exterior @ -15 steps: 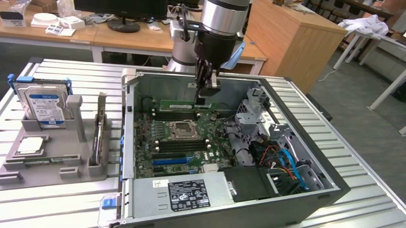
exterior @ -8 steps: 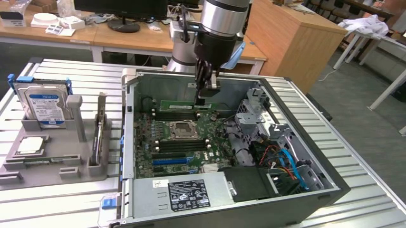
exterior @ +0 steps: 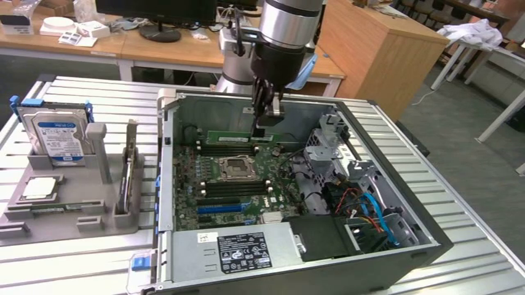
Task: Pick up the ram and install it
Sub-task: 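Pick up the ram and move it above insertion slot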
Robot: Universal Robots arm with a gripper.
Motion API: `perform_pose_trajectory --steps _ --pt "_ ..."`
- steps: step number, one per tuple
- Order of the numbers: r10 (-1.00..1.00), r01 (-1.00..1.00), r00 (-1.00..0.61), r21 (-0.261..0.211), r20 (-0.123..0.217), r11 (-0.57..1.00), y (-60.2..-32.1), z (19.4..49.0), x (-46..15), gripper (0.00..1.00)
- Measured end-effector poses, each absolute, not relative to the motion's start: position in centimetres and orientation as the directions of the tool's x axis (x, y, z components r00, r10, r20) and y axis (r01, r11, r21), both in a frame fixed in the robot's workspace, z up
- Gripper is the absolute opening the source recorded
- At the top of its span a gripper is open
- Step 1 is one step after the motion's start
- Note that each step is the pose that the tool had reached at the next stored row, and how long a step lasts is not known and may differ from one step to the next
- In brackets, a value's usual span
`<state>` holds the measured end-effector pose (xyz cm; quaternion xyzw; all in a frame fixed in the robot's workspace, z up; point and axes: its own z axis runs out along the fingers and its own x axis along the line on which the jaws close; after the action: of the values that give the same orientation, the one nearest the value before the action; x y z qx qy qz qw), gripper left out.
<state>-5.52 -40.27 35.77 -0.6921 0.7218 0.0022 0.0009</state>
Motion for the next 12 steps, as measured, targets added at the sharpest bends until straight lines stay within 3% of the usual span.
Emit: perform_pose_trajectory --steps 12 --pt "-0.999 -0.999 -0.044 0.002 -0.004 0.044 -40.27 35.50 -5.52 0.12"
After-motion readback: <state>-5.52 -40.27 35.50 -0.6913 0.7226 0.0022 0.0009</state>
